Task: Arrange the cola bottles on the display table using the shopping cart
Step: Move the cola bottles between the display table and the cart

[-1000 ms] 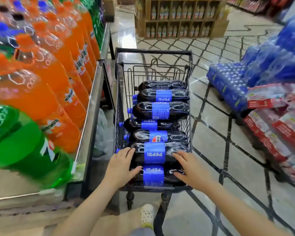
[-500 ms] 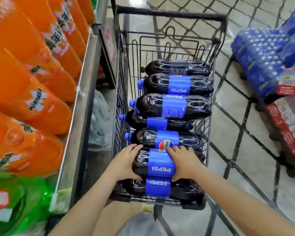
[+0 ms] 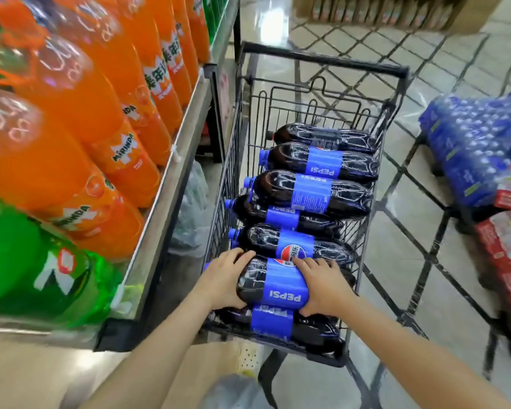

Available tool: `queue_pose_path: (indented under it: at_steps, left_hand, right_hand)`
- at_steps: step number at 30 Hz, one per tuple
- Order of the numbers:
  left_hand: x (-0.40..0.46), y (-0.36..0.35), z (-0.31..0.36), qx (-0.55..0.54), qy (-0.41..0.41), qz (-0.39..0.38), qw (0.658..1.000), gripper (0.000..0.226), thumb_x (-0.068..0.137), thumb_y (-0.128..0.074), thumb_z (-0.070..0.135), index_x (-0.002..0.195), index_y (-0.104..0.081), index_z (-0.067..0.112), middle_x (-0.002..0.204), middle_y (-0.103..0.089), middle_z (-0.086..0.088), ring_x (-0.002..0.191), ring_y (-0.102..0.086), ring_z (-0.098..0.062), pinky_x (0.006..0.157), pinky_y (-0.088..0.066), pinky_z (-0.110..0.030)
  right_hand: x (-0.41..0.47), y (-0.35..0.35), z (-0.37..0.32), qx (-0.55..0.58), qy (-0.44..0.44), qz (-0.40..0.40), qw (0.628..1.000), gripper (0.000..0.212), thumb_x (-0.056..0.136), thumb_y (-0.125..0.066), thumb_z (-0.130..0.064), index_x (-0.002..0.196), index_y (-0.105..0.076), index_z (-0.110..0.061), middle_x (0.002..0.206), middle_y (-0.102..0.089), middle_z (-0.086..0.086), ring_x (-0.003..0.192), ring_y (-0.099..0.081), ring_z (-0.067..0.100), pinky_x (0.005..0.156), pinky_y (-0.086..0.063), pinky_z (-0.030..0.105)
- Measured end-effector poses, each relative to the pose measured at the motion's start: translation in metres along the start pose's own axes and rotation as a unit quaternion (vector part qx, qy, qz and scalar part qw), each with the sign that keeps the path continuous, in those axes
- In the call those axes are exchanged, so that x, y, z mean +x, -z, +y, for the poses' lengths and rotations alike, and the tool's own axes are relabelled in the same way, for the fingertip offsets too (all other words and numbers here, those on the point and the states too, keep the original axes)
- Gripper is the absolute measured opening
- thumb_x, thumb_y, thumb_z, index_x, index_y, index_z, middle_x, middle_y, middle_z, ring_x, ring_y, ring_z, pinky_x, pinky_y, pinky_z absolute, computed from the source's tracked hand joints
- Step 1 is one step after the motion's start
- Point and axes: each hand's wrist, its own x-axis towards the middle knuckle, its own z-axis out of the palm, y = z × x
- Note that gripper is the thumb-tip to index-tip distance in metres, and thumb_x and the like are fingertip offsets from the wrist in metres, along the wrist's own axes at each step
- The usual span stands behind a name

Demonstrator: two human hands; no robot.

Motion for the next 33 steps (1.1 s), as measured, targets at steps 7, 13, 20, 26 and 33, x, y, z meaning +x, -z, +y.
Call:
queue_pose_path:
  at_steps: [7,13,20,26,33]
  left_hand:
    - [-0.083,0.001,0.038,0.028,0.011,0.093,0.995,0.113,0.054,-0.079,0.053,0.152,-0.029,0.025,0.148,-0.037,-0.004,0.134,-0.038,-0.024,0.108,-0.035,-0.035]
    - [-0.164,-0.033,0.066,0.048,0.042,0.132,0.989,0.115,0.046,-0.072,0.059,0.148,-0.031,0.027,0.141,-0.046,-0.007,0.125,-0.049,-0.027,0.100,-0.045,-0.038]
    - [-0.249,-0.064,0.077,0.035,0.078,0.127,0.988,0.107,0.049,-0.063,0.063,0.145,-0.027,0.032,0.137,-0.047,-0.002,0.120,-0.052,-0.025,0.094,-0.048,-0.040]
    - [-0.308,-0.074,0.057,0.030,0.112,0.121,0.986,0.107,0.049,-0.068,0.061,0.145,-0.028,0.034,0.136,-0.046,0.004,0.119,-0.050,-0.019,0.095,-0.047,-0.037]
    - [-0.370,-0.066,-0.013,0.023,0.110,0.108,0.988,0.106,0.053,-0.071,0.062,0.145,-0.026,0.036,0.141,-0.041,0.011,0.125,-0.045,-0.012,0.102,-0.043,-0.032]
  right_hand:
    - [-0.060,-0.006,-0.021,-0.010,0.050,0.061,0.997,0.113,0.056,-0.068,-0.063,0.149,-0.018,-0.023,0.139,-0.041,-0.001,0.123,-0.042,0.026,0.103,-0.033,0.047]
    - [-0.123,-0.032,-0.051,-0.010,0.094,0.067,0.993,0.107,0.061,-0.063,-0.068,0.148,-0.020,-0.023,0.140,-0.041,-0.001,0.124,-0.042,0.025,0.102,-0.034,0.042]
    - [-0.167,-0.061,-0.098,-0.003,0.139,0.033,0.990,0.107,0.061,-0.064,-0.065,0.149,-0.019,-0.022,0.141,-0.039,-0.002,0.126,-0.039,0.023,0.102,-0.033,0.038]
    - [-0.174,-0.073,-0.149,0.003,0.169,0.022,0.985,0.105,0.059,-0.069,-0.061,0.145,-0.022,-0.025,0.138,-0.042,-0.004,0.124,-0.042,0.020,0.102,-0.035,0.038]
    - [-0.166,-0.075,-0.239,0.035,0.168,0.016,0.985,0.100,0.063,-0.073,-0.061,0.143,-0.024,-0.027,0.137,-0.043,-0.005,0.124,-0.042,0.015,0.106,-0.033,0.039]
